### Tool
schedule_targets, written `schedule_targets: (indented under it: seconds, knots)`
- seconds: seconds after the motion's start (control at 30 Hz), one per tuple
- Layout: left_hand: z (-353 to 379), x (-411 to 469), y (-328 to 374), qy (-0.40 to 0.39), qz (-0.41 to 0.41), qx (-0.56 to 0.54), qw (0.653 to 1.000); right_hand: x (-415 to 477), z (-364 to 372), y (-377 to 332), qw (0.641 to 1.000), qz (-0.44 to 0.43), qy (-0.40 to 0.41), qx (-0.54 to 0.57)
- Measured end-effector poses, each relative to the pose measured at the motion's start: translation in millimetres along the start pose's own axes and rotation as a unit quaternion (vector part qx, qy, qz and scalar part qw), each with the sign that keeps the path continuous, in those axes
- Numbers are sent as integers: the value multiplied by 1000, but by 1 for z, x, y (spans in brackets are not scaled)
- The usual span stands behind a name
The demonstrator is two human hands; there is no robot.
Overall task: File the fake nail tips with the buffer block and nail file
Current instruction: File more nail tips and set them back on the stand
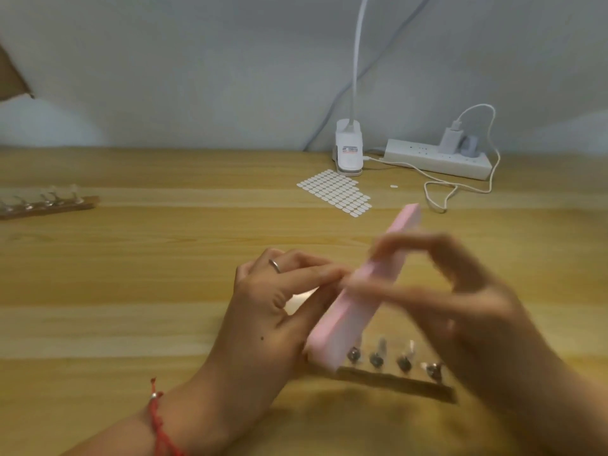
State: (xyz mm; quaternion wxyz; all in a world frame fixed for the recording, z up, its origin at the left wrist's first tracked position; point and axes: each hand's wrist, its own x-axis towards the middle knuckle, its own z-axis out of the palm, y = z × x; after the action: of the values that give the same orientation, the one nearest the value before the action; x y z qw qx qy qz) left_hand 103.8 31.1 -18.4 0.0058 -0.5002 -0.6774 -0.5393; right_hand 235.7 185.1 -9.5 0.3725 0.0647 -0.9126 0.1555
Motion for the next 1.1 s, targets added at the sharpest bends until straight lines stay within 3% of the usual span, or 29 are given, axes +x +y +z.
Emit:
schedule_targets:
  seconds: [0.07,0.13,0.27,0.37,0.47,0.57,0.63,0.73,0.87,1.03,1.1]
  knots:
    - [1,-1,2,8,-6,-10,1000,6,-13,25,994,85,51,-42]
    - [1,1,4,-1,-52,-69,996,9,-26,41,988,116,65,-82]
    - [-8,7,2,-71,-170,-259,948,5,-22,36,995,34,58,-76]
    - [-14,11,-3,-119,-213,-324,914,2,-13,24,996,-46,33,-72]
    - [-18,12,-6,-161,-218,-330,904,4,-13,15,988,-109,2,-109]
    - [-19,12,-3,-197,-211,-324,901,11,-19,20,989,-77,27,-125]
    - [-17,13,-2,-194,-208,-340,896,9,-15,17,990,-72,17,-117]
    - [-14,13,0,-185,-206,-346,897,5,-4,9,984,-138,-40,-105]
    - [-13,13,-1,-171,-220,-344,897,13,-19,21,995,-30,7,-98]
    - [-12,12,1,-167,-224,-328,902,8,-4,0,987,-124,-52,-84]
    - [-13,12,-2,-171,-219,-321,905,14,-15,7,992,-72,-24,-102]
